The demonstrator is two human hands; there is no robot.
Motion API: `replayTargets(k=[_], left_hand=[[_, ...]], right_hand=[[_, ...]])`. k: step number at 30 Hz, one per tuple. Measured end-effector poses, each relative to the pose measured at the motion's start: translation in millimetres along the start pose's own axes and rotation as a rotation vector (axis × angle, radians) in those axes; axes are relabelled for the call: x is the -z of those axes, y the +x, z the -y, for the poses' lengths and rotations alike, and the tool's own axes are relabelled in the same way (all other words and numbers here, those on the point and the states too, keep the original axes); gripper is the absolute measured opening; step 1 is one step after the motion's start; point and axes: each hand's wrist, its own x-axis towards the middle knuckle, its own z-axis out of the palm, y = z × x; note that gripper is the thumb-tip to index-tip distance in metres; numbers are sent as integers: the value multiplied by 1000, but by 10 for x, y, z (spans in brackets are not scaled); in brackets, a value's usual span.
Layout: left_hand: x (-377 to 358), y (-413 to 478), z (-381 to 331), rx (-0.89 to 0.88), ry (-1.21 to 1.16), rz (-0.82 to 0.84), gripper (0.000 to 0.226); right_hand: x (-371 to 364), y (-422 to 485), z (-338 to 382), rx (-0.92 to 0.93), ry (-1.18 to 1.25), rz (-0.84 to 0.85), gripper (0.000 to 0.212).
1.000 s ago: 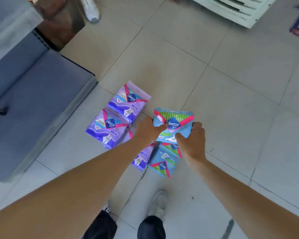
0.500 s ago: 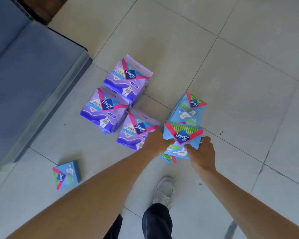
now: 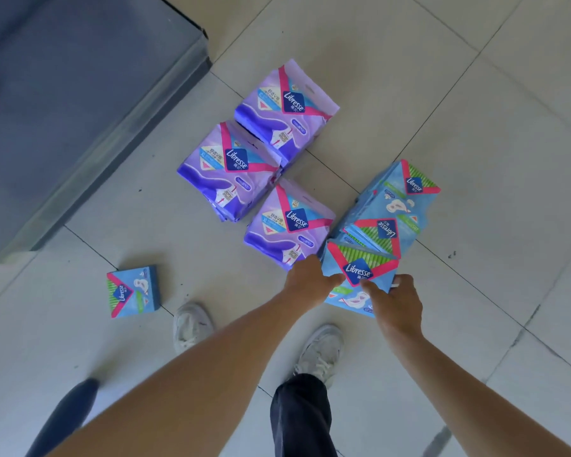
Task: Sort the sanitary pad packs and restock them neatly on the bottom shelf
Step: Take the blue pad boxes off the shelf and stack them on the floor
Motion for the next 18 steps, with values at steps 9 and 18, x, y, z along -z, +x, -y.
replayTargets(k=[9, 18], left_hand=[[-161, 473, 78, -40, 139, -16, 50], [-450, 807, 116, -154, 270, -3, 53]], right_hand=[[-319, 376, -178, -115, 33, -7, 47], [-465, 684, -449, -184, 90, 24, 67]])
